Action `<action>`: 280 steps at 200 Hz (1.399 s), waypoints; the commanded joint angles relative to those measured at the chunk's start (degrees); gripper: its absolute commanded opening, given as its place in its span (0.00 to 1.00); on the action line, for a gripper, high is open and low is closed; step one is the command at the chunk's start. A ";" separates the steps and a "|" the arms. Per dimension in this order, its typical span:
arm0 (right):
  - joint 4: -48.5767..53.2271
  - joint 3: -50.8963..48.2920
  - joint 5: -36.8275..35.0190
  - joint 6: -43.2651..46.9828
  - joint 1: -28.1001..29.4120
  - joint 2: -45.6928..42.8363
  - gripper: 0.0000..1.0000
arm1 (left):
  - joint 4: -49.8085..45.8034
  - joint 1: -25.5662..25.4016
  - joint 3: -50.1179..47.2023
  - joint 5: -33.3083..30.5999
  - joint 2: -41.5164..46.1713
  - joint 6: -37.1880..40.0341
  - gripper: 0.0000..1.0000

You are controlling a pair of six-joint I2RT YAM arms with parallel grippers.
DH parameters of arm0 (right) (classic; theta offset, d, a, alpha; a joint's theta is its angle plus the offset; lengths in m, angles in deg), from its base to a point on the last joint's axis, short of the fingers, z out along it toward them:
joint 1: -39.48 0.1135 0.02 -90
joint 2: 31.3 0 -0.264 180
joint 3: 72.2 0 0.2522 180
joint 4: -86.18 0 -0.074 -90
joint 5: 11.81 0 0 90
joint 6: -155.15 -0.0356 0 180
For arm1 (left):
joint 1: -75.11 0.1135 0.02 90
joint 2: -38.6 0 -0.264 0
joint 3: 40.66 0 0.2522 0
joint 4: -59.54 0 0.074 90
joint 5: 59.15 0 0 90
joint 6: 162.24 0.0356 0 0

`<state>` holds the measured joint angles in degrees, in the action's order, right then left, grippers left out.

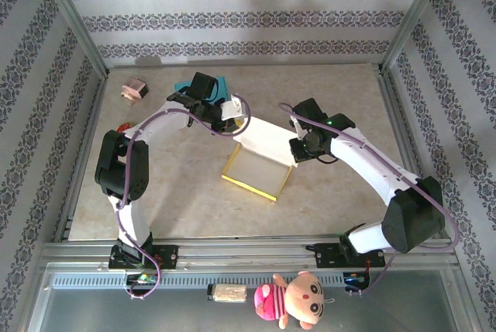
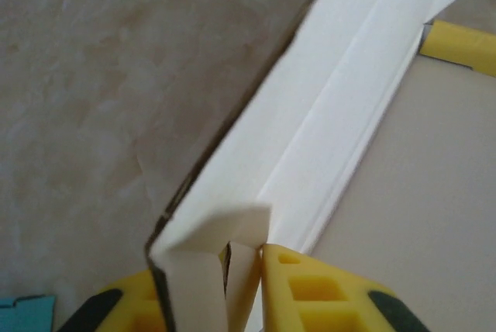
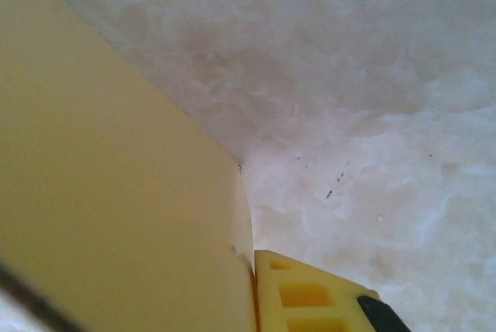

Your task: Fold the paper box

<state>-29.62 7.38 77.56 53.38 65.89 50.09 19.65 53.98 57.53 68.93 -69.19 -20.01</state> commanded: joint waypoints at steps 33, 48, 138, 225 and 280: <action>-7.32 1.94 -2.42 -8.36 1.25 -0.35 0.06 | 13.46 -4.39 0.66 -16.96 -1.56 -32.05 0.05; -11.73 2.24 -4.49 -12.36 1.28 0.20 0.03 | 16.60 -6.14 0.09 -25.42 -1.32 -39.19 0.04; -27.96 22.43 -13.92 -15.39 1.18 20.42 0.00 | 24.18 -8.26 -1.25 -45.48 -2.76 -72.79 0.06; -46.93 5.38 -11.92 -13.55 2.41 19.02 0.00 | 32.78 -8.43 -10.29 -40.11 -2.46 -87.12 0.08; -47.41 1.03 -12.56 -9.43 2.25 17.85 0.00 | 33.84 -8.45 -13.04 -37.89 -0.46 -89.42 0.10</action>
<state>-72.66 10.04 61.89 40.73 66.26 69.56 53.72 47.31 46.86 23.51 -70.74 -105.32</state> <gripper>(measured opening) 0.062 0.094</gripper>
